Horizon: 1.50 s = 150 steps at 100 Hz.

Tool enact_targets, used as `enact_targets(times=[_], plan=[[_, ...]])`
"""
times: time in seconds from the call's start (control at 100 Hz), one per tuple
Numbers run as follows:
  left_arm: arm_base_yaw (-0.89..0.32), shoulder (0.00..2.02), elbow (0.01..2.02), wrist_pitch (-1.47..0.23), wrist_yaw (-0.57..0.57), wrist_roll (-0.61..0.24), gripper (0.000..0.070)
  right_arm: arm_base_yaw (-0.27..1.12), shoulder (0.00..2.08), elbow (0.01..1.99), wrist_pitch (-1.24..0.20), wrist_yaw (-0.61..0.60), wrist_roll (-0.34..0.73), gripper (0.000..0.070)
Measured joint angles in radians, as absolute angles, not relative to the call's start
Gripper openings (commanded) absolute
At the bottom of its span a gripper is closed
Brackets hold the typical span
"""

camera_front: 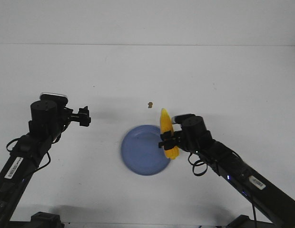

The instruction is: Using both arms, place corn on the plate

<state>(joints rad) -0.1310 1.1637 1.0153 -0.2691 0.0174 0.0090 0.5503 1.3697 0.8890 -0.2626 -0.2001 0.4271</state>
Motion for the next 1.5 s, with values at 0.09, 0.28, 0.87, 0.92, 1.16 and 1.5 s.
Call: enact_targets(times=[0.09, 0.28, 0.87, 0.92, 1.16, 1.5], plan=[[-0.131, 1.164, 1.015, -0.269, 0.017, 0.009, 0.0556, 0.601, 1.41, 0.889, -0.209, -0.187, 0.432, 0.029], [-0.131, 1.164, 1.015, -0.269, 0.017, 0.009, 0.0556, 0.646, 1.481, 0.889, -0.173, -0.186, 0.451, 0.0397], [-0.131, 1.164, 1.015, -0.264, 0.017, 0.009, 0.0543, 0.619, 1.455, 0.904, -0.175, -0.184, 0.443, 0.0623], [-0.131, 1.164, 1.015, -0.256, 0.017, 0.009, 0.0544, 0.594, 1.417, 0.909, -0.174, -0.184, 0.432, 0.0623], [-0.131, 1.164, 1.015, -0.24, 0.017, 0.009, 0.0544, 0.4, 1.182, 0.917, -0.245, -0.084, 0.316, 0.0623], [-0.129, 1.065, 1.01, -0.237, 0.018, -0.014, 0.0543, 0.136, 0.837, 0.896, -0.446, 0.052, 0.116, 0.0623]])
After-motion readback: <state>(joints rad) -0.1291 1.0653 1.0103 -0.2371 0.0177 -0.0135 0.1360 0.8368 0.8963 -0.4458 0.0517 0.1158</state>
